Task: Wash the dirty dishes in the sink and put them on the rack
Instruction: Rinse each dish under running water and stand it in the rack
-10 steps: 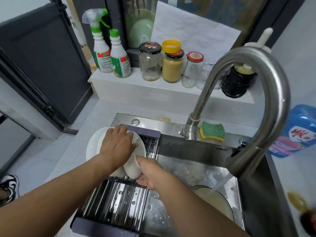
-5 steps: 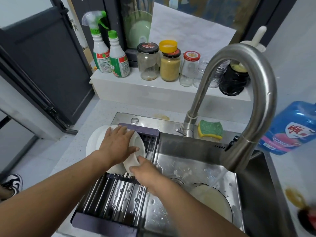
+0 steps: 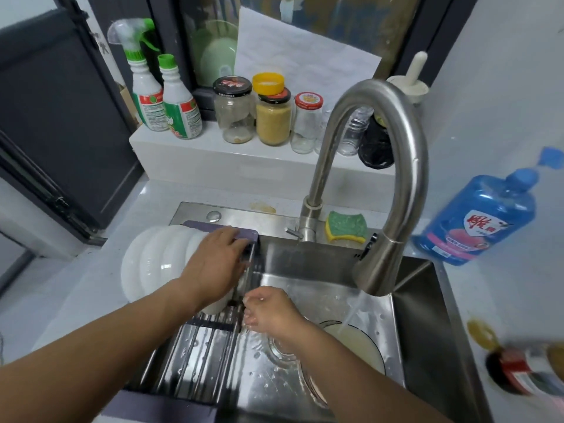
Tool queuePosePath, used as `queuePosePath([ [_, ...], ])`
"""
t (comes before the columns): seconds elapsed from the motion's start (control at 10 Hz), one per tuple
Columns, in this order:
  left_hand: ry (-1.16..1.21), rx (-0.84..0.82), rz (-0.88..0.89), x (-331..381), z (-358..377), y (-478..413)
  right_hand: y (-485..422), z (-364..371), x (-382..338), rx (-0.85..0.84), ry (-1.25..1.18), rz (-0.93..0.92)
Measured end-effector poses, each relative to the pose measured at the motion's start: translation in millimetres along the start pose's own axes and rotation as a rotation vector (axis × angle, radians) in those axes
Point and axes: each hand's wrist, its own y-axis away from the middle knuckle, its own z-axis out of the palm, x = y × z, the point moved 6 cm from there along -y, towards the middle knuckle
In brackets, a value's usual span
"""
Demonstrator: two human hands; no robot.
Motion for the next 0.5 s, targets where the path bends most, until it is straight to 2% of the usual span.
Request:
queuePosePath([
  [0.1, 0.125, -0.077, 0.020, 43, 16, -8, 8, -39, 11, 0.042, 0.070, 0.027],
  [0.3, 0.206, -0.347, -0.087, 72, 65, -19, 26, -128, 60, 0.017, 0.507, 0.196],
  [0.4, 0.204, -0.436, -0.118, 75, 90, -18, 26, -170, 82, 0.103, 0.539, 0.262],
  [0.5, 0.292, -0.496, -0.161, 83, 115, -14, 24, -190, 99, 0.025, 0.412, 0.246],
])
